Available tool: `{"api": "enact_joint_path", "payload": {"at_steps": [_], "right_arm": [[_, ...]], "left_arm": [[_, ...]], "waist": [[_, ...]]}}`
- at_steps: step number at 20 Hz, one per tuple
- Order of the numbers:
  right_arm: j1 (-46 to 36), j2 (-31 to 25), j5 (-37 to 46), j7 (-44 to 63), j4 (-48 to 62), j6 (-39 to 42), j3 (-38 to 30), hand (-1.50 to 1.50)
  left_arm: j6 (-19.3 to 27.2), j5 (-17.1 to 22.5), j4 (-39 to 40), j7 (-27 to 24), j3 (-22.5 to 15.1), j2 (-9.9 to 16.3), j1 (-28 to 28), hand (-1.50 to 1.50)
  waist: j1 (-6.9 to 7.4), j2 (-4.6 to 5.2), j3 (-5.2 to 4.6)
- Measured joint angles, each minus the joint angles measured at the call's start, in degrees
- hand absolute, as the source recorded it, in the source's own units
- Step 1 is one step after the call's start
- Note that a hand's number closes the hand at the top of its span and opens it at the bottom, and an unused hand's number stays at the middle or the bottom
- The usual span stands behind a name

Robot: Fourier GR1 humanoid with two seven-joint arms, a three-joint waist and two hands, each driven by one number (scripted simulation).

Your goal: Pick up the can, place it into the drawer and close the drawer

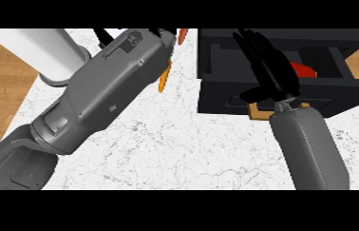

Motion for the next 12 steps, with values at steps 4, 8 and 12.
{"api": "enact_joint_path", "payload": {"at_steps": [4,8,12], "right_arm": [[-2.71,-0.12,2.34,-1.4,10.15,-5.88,-1.19,-1.5],[-6.54,-0.07,5.83,-1.85,19.2,-13.22,-2.05,-1.5],[-11.2,-0.51,7.97,-2.23,28.01,-19.13,-3.69,-1.5]], "left_arm": [[0.12,-1.14,-4.72,1.91,0.12,3.42,2.52,-1.5],[0.52,-2.3,-8.66,3.54,0.1,5.91,5.1,-1.5],[0.54,-3.25,-11.47,5.74,0.09,7.71,5.75,-1.5]], "waist": [[0.1,-0.07,-0.01],[0.28,-0.43,-0.43],[0.6,-0.58,-0.74]]}}
